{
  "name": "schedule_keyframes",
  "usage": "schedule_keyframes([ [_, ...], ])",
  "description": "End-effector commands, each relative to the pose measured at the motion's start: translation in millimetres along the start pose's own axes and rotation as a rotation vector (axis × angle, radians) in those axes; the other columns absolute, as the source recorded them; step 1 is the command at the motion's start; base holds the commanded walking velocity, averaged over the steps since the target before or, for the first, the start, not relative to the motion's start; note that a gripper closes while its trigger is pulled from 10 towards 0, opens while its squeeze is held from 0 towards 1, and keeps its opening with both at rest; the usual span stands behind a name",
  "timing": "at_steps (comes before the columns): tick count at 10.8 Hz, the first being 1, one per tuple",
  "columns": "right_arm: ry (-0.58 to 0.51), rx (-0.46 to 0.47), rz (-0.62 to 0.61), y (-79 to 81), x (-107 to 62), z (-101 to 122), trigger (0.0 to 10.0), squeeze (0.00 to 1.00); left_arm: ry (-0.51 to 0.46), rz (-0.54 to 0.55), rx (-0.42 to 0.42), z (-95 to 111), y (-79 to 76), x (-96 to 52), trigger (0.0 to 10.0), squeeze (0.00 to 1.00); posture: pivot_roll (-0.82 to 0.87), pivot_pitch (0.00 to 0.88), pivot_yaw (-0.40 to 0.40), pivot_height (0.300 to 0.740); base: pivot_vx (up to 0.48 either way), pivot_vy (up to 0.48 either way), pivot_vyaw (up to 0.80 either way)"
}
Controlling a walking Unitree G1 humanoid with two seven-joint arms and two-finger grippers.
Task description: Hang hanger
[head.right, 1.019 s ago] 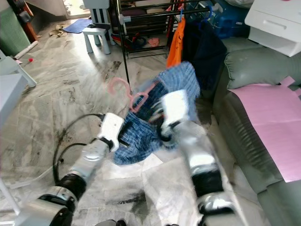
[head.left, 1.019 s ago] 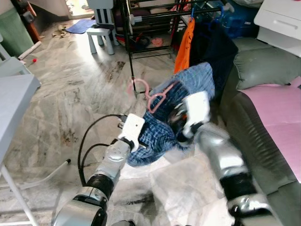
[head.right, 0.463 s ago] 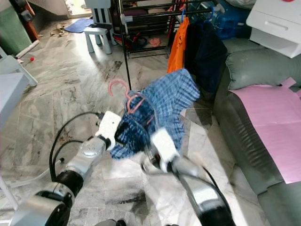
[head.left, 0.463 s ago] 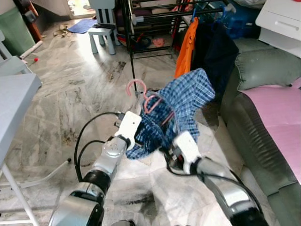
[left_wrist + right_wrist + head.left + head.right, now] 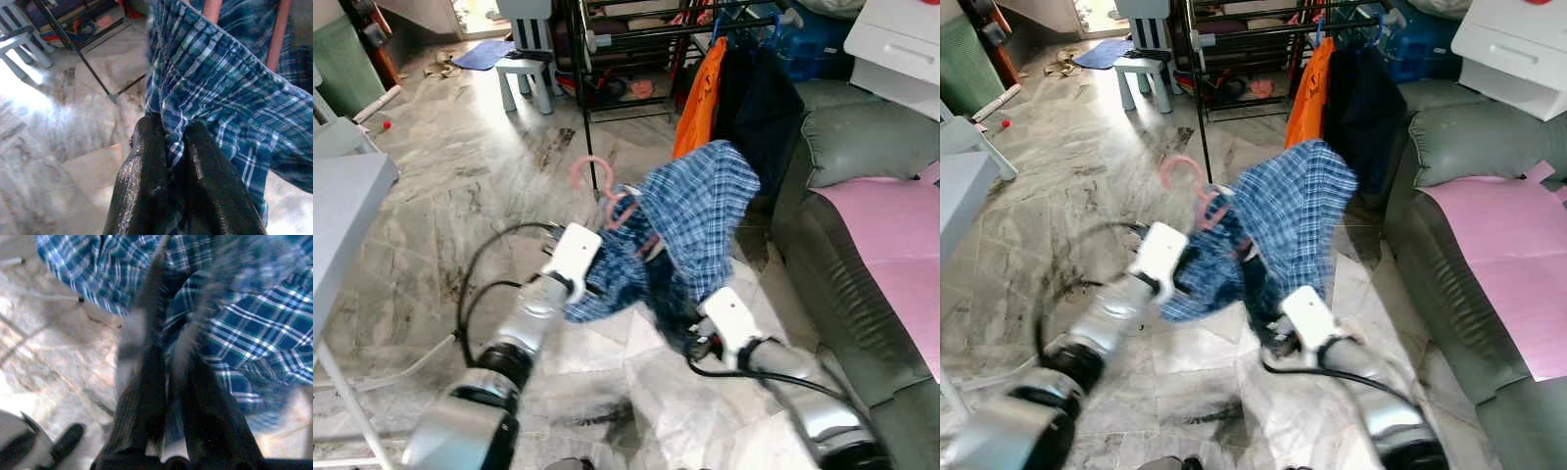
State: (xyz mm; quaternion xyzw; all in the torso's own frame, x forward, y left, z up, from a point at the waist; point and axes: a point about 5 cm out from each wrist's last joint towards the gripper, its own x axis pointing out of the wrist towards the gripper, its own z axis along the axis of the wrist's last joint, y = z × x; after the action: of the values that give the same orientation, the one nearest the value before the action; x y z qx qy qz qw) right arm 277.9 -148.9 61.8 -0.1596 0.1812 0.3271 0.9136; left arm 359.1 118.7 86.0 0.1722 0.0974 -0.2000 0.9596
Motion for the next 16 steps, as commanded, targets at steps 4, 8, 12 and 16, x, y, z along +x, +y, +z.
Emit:
schedule_keyframes([
  [4, -0.125, -0.039, -0.131, -15.0, 3.3, 17.1, 10.0, 1.0, 0.075, 0.009, 0.044, -28.0, 8.1, -12.8, 0.0, 0.0, -0.11, 0.046, 0.055, 0.74, 0.0, 0.0, 0.0],
  [8, -0.12, 0.229, -0.513, -31.7, 2.0, -0.3, 10.0, 1.0, 0.099, 0.136, -0.258, -55.1, 11.7, -28.1, 5.0, 0.0, -0.1, 0.022, 0.017, 0.74, 0.0, 0.0, 0.0],
  [12, -0.073, 0.235, -0.548, -17.8, 9.5, -10.6, 10.0, 1.0, 0.086, 0.101, -0.267, -76.0, -6.1, -45.0, 7.8, 0.0, -0.1, 0.0, 0.029, 0.74, 0.0, 0.0, 0.0],
  [16, -0.003, 0.354, -0.61, -10.1, 6.7, -44.0, 10.0, 1.0, 0.123, 0.28, -0.372, -98.2, -17.8, -59.3, 10.0, 0.0, -0.1, 0.0, 0.035, 0.74, 0.0, 0.0, 0.0],
])
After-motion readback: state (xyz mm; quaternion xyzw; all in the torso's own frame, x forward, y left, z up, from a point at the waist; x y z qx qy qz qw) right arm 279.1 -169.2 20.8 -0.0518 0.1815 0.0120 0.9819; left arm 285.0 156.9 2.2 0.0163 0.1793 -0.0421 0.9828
